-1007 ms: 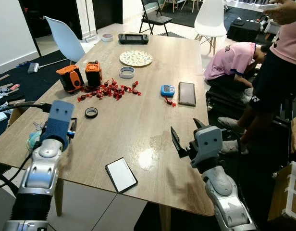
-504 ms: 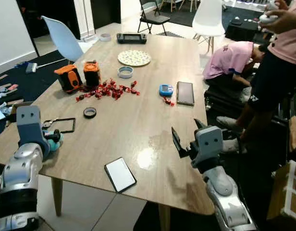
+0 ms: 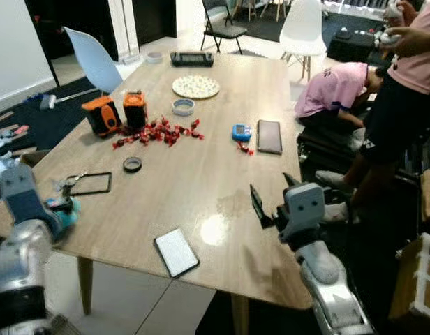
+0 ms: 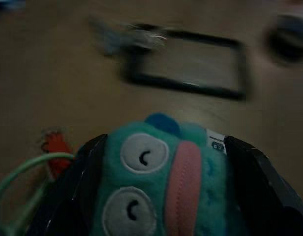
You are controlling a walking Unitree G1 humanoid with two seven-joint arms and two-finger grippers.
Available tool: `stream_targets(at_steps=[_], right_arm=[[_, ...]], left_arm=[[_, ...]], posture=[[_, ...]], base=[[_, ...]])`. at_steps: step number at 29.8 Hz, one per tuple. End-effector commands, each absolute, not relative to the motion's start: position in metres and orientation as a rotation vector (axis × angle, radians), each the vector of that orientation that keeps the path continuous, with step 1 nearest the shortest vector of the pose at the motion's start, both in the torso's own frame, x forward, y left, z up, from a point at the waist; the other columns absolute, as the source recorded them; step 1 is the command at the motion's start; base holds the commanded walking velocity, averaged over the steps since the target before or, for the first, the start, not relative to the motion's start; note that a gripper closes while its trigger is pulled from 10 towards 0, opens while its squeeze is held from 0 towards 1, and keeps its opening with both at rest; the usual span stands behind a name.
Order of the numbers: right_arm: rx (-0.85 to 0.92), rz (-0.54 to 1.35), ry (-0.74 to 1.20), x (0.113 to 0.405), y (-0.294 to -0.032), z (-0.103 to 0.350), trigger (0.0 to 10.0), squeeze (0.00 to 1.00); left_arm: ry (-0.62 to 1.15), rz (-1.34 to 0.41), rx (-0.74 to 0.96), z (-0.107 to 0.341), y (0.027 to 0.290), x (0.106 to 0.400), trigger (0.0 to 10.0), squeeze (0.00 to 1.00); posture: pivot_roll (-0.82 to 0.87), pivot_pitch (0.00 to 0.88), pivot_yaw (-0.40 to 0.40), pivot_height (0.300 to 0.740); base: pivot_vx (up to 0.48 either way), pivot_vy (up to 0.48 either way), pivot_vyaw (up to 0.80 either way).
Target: Hang keys on a hook
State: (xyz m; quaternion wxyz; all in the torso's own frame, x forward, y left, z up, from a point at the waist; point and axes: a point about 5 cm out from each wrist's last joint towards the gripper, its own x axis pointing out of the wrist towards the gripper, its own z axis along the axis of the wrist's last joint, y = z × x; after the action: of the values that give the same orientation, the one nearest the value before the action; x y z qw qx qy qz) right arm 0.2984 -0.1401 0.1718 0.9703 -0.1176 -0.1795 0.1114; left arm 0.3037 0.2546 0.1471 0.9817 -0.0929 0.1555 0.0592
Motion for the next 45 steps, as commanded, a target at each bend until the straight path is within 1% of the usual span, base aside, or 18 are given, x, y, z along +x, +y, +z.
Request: stream_targets(at_steps=[1, 5, 6, 8, 10, 12, 15, 21, 24, 28, 32, 33, 37, 38, 40, 41, 42, 45], right_arm=[[-0.227, 0.213, -0.333, 0.299, -0.144, 0.166, 10.0, 0.00], [-0.222, 0.216, -0.328, 0.301, -0.144, 0.165, 10.0, 0.00], [-0.219, 0.221, -0.326, 0.302, -0.142, 0.165, 10.0, 0.00], [-0.218, 0.223, -0.326, 0.303, -0.142, 0.165, 10.0, 0.00], [-0.217, 0.228, -0.327, 0.304, -0.141, 0.165, 10.0, 0.00], [-0.217, 0.230, -0.327, 0.304, -0.140, 0.165, 10.0, 0.00], [-0.215, 0.233, -0.325, 0.305, -0.140, 0.165, 10.0, 0.00], [-0.212, 0.233, -0.321, 0.306, -0.139, 0.164, 10.0, 0.00], [-0.217, 0.228, -0.319, 0.306, -0.141, 0.162, 10.0, 0.00], [-0.219, 0.224, -0.318, 0.306, -0.142, 0.162, 10.0, 0.00], [-0.220, 0.222, -0.318, 0.306, -0.143, 0.162, 10.0, 0.00], [-0.221, 0.222, -0.319, 0.307, -0.143, 0.162, 10.0, 0.00], [-0.220, 0.222, -0.321, 0.308, -0.143, 0.162, 10.0, 0.00], [-0.219, 0.222, -0.323, 0.308, -0.142, 0.162, 10.0, 0.00], [-0.219, 0.222, -0.323, 0.308, -0.142, 0.162, 10.0, 0.00], [-0.218, 0.221, -0.322, 0.308, -0.142, 0.162, 10.0, 0.00], [-0.218, 0.221, -0.322, 0.308, -0.142, 0.162, 10.0, 0.00], [-0.218, 0.220, -0.318, 0.307, -0.143, 0.160, 10.0, 0.00]], left_arm=[[0.476, -0.023, -0.264, 0.112, 0.217, 0.295, 10.0, 0.00], [0.472, -0.089, -0.303, 0.113, 0.192, 0.294, 10.0, 0.00], [0.464, -0.153, -0.342, 0.116, 0.166, 0.295, 10.0, 0.00], [0.461, -0.175, -0.356, 0.118, 0.157, 0.296, 10.0, 0.00], [0.446, -0.239, -0.388, 0.123, 0.130, 0.300, 10.0, 0.00], [0.442, -0.260, -0.398, 0.125, 0.121, 0.301, 10.0, 0.00], [0.417, -0.312, -0.388, 0.131, 0.091, 0.307, 10.0, 0.00], [0.324, -0.265, -0.322, 0.140, 0.073, 0.324, 10.0, 0.00], [0.172, -0.286, -0.288, 0.162, 0.066, 0.338, 10.0, 0.00], [0.131, -0.304, -0.317, 0.170, 0.065, 0.341, 10.0, 0.00], [0.050, -0.406, -0.403, 0.193, 0.056, 0.343, 10.0, 0.00], [-0.013, -0.467, -0.432, 0.212, 0.055, 0.341, 10.0, 0.00], [-0.068, -0.502, -0.419, 0.226, 0.060, 0.337, 10.0, 0.00], [-0.117, -0.525, -0.318, 0.235, 0.075, 0.332, 10.0, 0.00], [-0.117, -0.525, -0.318, 0.235, 0.075, 0.332, 10.0, 0.00], [-0.128, -0.534, -0.198, 0.235, 0.097, 0.326, 10.0, 0.00], [-0.128, -0.534, -0.198, 0.235, 0.097, 0.326, 10.0, 0.00], [-0.079, -0.517, -0.026, 0.224, 0.144, 0.317, 10.0, 0.00]], posture=[[0.11, 0.162, -0.013, 0.740], [0.11, 0.162, -0.015, 0.740], [0.12, 0.159, -0.022, 0.740], [0.12, 0.159, -0.022, 0.740], [0.12, 0.159, -0.022, 0.740], [0.12, 0.159, -0.022, 0.740], [0.11, 0.155, -0.029, 0.740], [0.10, 0.155, -0.029, 0.740], [0.09, 0.156, -0.026, 0.740], [0.09, 0.156, -0.026, 0.740], [0.09, 0.158, -0.027, 0.740], [0.09, 0.160, -0.027, 0.740], [0.09, 0.159, -0.027, 0.740], [0.10, 0.158, -0.025, 0.740], [0.10, 0.158, -0.025, 0.740], [0.10, 0.158, -0.025, 0.740], [0.10, 0.158, -0.025, 0.740], [0.11, 0.161, -0.021, 0.740]], base=[[0.000, 0.000, 0.00], [0.000, 0.000, 0.00], [0.000, 0.000, 0.00], [0.000, 0.000, 0.00], [0.000, 0.000, 0.00], [0.000, 0.000, 0.00], [0.000, 0.000, 0.00], [0.000, 0.000, 0.00], [0.000, 0.000, 0.00], [0.000, 0.000, 0.00], [0.000, 0.000, 0.00], [0.000, 0.000, 0.00], [0.000, 0.000, 0.00], [0.000, 0.000, 0.00], [0.000, 0.000, 0.00], [0.000, 0.000, 0.00], [0.000, 0.000, 0.00], [0.000, 0.000, 0.00]])
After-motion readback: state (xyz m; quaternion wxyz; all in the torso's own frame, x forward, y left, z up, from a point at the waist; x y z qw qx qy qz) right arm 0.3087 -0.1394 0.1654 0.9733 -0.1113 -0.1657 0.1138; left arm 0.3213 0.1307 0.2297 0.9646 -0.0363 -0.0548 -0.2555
